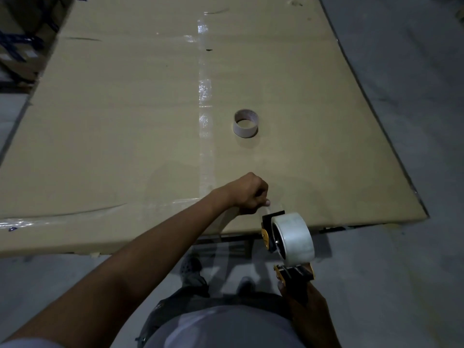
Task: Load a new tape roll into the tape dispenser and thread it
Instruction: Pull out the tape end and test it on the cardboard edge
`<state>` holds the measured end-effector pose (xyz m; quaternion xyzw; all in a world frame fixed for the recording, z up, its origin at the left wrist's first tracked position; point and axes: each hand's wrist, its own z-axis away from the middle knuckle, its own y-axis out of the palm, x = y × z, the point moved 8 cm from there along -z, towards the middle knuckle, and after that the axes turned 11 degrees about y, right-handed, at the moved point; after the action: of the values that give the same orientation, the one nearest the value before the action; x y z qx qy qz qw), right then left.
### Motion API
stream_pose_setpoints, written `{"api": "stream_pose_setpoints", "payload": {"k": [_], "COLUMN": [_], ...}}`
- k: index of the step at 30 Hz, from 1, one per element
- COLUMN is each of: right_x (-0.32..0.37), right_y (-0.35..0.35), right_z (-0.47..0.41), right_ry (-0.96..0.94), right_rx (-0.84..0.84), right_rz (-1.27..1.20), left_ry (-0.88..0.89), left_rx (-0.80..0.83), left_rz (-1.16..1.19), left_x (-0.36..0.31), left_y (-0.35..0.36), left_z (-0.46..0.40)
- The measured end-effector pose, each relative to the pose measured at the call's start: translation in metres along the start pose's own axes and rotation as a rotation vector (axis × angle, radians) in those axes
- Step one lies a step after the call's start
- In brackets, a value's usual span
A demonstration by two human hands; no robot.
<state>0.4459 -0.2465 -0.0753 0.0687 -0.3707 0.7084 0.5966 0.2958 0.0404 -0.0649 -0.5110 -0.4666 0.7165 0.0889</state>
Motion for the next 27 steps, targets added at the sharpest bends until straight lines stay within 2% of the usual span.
{"api": "stream_pose_setpoints", "payload": {"k": [4, 11, 19, 27], "right_x": [-0.004, -0.015, -0.020, -0.021], "right_y": [0.002, 0.011, 0.014, 0.017], "right_z": [0.000, -0.001, 0.005, 0.008], "right_ry": [0.012, 0.054, 0.062, 0.064], "right_rx": [0.004, -0.005, -0.060, -0.037], "right_rz": [-0.015, 0.021, 0.086, 0.089], "left_ry": [0.009, 0.037, -0.103, -0.032], "left_rx": [-0.047, -0.234, -0.137, -0.142], "left_rz": [-0.002, 0.002, 0.054, 0.025], "left_x": [-0.002, -0.009, 0.001, -0.007], "left_y": [0.001, 0.004, 0.004, 0.005], "left_z": [0.001, 0.018, 0.007, 0.007]}}
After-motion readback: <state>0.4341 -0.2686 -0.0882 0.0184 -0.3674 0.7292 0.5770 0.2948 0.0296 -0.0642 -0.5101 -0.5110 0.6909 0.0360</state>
